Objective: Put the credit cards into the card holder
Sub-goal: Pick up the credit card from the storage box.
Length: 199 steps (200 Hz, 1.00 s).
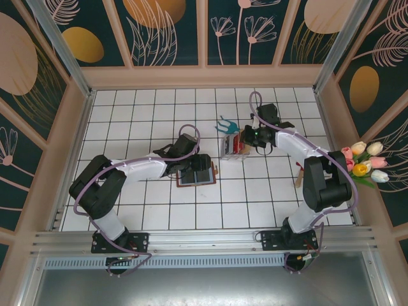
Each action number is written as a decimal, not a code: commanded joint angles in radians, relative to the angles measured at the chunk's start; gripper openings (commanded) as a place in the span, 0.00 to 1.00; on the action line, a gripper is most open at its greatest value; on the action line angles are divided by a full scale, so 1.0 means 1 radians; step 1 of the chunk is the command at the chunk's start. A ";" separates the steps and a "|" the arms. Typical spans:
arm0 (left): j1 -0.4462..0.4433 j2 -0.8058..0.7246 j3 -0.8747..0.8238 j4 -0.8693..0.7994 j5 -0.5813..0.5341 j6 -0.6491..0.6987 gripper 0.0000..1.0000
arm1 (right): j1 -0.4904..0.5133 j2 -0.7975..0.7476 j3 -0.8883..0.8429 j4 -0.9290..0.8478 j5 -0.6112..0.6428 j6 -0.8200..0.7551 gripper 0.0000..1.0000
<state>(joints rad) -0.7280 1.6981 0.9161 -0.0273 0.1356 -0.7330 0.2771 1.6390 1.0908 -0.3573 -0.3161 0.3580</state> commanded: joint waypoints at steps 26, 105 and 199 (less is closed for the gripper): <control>0.004 0.010 0.018 -0.014 0.018 0.021 0.67 | -0.009 -0.038 0.003 -0.014 0.028 -0.007 0.09; 0.004 -0.052 -0.001 -0.010 -0.061 0.006 0.67 | -0.009 -0.169 0.048 -0.111 0.257 -0.043 0.03; 0.112 -0.268 -0.130 0.190 0.140 -0.108 0.74 | 0.066 -0.324 -0.069 0.093 -0.113 0.117 0.00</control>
<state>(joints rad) -0.6655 1.4754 0.8368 0.0475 0.1505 -0.7769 0.2890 1.3460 1.0492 -0.3305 -0.3698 0.4229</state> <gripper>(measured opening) 0.733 0.057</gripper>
